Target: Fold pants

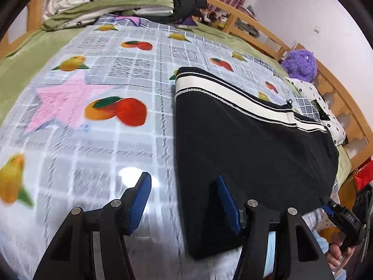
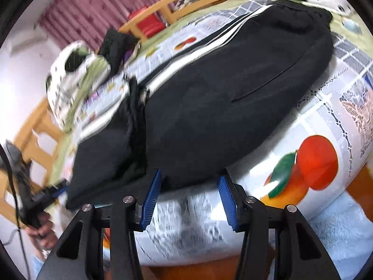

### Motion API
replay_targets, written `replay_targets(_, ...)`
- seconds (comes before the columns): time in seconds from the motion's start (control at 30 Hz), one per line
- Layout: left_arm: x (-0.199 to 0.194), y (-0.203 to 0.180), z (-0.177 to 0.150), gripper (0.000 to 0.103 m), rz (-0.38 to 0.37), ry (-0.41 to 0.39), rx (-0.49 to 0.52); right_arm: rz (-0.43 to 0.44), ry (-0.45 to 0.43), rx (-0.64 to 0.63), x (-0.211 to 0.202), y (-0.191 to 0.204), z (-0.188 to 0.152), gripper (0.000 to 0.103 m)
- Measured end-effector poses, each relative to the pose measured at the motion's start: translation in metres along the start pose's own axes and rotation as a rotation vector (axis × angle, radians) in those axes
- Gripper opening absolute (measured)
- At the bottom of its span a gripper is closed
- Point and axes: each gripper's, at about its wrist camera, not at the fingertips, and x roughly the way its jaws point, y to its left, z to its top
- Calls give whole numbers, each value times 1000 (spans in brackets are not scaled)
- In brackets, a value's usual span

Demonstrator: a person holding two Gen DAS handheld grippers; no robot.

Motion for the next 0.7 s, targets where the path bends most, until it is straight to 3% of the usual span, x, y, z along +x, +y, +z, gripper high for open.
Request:
replay_targets(0.13,28,0,23,56,-63,15,-4,91,-38,96,13,-13,10,49)
replay_targets(0.23,48,-5,43,49,-127,46,-27,149,-48,155,28,-16,18,38)
replay_targets(0.3,60,-9,53,34,-128,50,-46,150,-45,167,40,-15,24,22)
replay_targets(0.33,62,-11,56,20,-141,40,-54,148,-42,167,43,-11,24,18)
replay_targets(0.43,56,-7,67,11,-161,6,-85,115,-56,170,47,0,25,13)
replay_targets(0.53,37,10,78,11,-199,-31,-104,73,-68,155,42,20,22,11)
replay_targets(0.7,-5,52,80,11,-122,-74,-80,146,-28,117,40,64,10,10)
